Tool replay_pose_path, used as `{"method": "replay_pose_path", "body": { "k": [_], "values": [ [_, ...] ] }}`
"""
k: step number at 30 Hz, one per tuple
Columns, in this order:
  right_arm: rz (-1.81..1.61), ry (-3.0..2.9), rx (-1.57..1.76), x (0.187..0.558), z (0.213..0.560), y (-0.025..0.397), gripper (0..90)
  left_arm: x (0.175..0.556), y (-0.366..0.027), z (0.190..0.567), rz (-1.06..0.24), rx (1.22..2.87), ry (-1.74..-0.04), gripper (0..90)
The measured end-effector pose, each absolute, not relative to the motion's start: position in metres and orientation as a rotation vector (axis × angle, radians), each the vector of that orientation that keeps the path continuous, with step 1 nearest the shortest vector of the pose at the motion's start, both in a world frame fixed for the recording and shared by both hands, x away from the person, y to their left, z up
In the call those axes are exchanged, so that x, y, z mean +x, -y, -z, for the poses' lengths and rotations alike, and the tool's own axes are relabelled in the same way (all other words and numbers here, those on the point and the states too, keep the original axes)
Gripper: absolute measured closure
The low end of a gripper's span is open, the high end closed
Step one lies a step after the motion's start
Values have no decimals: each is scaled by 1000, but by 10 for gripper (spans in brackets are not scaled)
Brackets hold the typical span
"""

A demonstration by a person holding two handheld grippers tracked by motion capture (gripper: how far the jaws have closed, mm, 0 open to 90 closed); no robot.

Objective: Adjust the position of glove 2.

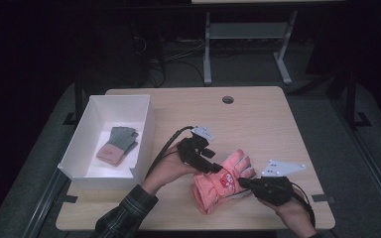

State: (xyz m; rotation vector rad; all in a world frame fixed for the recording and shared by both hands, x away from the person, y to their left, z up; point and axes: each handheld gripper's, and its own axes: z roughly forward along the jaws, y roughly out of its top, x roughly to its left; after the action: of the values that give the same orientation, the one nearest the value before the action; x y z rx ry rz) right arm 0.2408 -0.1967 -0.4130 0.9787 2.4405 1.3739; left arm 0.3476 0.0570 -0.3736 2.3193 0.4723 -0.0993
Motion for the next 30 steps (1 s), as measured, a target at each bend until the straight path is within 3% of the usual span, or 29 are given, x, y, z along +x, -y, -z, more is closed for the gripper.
{"method": "replay_pose_path", "body": {
  "k": [16, 30],
  "values": [
    [-1192, -2546, 989, 256, 442, 166, 900, 357, -69, 385, 72, 2323, -529, 202],
    [-1136, -2574, 975, 261, 452, 158, 900, 361, -46, 417, 187, 2359, -549, 145]
  ]
}}
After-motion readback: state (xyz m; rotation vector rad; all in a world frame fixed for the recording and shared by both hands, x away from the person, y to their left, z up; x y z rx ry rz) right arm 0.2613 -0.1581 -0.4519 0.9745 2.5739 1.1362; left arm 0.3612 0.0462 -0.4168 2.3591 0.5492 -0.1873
